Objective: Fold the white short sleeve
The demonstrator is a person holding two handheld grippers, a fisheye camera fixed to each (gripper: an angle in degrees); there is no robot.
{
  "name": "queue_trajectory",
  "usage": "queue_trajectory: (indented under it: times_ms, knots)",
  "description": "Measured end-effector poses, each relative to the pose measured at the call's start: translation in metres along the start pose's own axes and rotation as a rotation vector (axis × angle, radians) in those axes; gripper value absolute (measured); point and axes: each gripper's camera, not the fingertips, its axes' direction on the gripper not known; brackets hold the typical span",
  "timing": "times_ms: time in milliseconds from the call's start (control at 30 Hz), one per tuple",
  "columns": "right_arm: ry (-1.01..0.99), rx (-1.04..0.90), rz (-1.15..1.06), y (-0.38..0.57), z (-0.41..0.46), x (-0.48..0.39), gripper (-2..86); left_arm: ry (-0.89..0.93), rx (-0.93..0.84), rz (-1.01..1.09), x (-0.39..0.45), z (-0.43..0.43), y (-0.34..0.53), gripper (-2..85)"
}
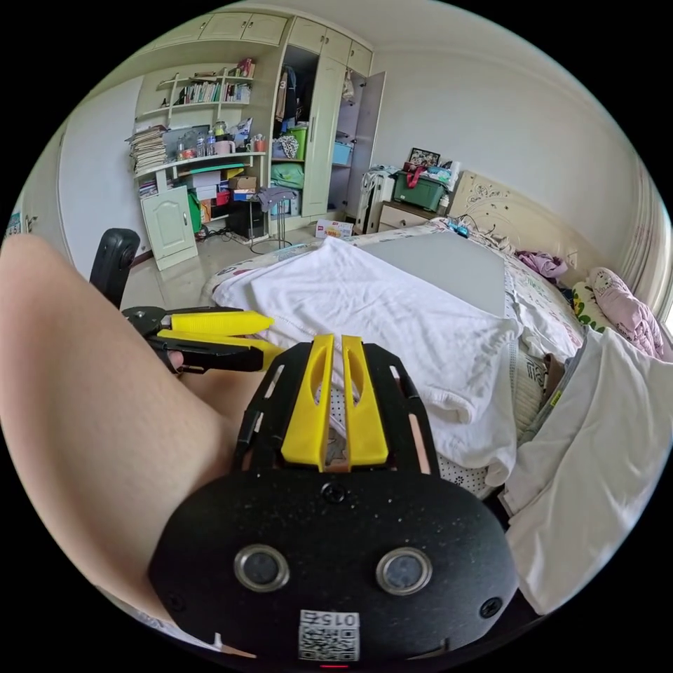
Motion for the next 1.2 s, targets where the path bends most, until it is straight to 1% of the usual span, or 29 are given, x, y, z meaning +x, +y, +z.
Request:
queue_trajectory:
  times_ms: [333,533,633,733,867,933,1000,1067,1100,1200]
  knots:
    - [0.011,0.01,0.003,0.006,-0.001,0.002,0.8,-0.011,0.003,-0.015,-0.005,-0.003,0.001,17.1]
    - [0.015,0.024,0.027,0.009,-0.006,0.01,2.6,0.005,0.002,-0.033,-0.012,-0.005,0.0,17.4]
    - [0.044,0.033,0.096,0.008,-0.009,0.02,5.0,0.004,-0.009,-0.038,-0.015,-0.007,-0.001,17.4]
    - [0.026,0.072,0.156,0.013,-0.013,0.032,5.9,0.013,0.001,-0.052,-0.022,-0.009,0.002,17.2]
    - [0.002,0.095,0.246,0.019,-0.012,0.054,6.1,0.007,0.017,-0.109,-0.041,-0.017,0.006,13.9]
    - [-0.027,0.091,0.24,0.02,-0.011,0.061,6.0,0.025,0.021,-0.161,-0.056,-0.021,0.009,12.6]
    - [-0.07,0.064,0.18,0.022,-0.006,0.064,5.9,0.064,0.059,-0.225,-0.078,-0.026,0.012,11.6]
    - [-0.085,0.039,0.143,0.024,0.0,0.063,5.8,0.053,0.081,-0.253,-0.091,-0.028,0.013,11.1]
    - [-0.098,0.022,0.12,0.025,0.005,0.063,5.8,0.025,0.068,-0.257,-0.097,-0.026,0.013,10.8]
    - [-0.117,-0.004,0.073,0.025,0.013,0.06,6.2,0.018,0.062,-0.252,-0.105,-0.022,0.014,9.9]
